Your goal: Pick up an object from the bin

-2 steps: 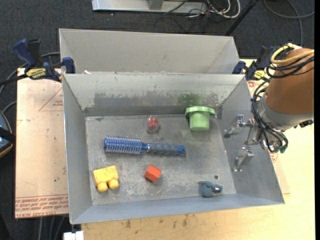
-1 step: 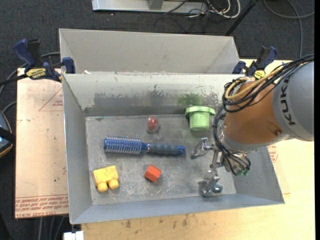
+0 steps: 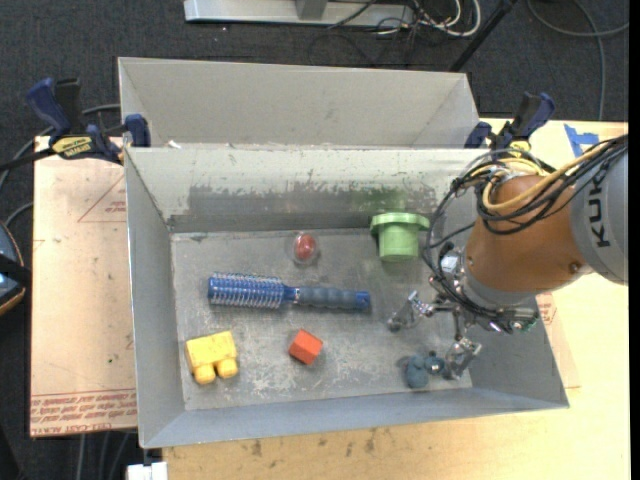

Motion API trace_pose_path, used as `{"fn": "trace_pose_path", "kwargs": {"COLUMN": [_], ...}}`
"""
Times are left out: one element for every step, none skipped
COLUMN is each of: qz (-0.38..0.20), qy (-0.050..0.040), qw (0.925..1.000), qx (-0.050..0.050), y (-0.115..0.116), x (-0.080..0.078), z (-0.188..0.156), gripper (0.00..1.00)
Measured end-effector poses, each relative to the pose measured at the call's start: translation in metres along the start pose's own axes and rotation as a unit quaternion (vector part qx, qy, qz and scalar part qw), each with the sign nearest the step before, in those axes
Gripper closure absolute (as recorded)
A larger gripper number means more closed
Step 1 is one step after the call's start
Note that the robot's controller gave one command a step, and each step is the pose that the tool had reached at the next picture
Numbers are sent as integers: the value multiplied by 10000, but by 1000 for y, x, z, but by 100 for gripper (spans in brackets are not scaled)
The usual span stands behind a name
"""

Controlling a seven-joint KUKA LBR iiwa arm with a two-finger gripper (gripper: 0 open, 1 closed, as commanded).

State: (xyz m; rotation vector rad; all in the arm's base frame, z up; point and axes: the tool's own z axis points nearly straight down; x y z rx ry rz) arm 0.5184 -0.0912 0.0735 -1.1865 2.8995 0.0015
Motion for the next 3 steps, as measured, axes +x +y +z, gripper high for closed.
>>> {"fn": "trace_pose_path", "kwargs": {"qz": [-1396, -1403, -2019], "qy": [-13, 25, 14], "qw": [9902, 9901, 9794], "qx": [47, 20, 28], "y": [33, 33, 10], "x": [11, 13, 22], "z": [-2, -2, -246], "gripper": [0, 100, 100]}}
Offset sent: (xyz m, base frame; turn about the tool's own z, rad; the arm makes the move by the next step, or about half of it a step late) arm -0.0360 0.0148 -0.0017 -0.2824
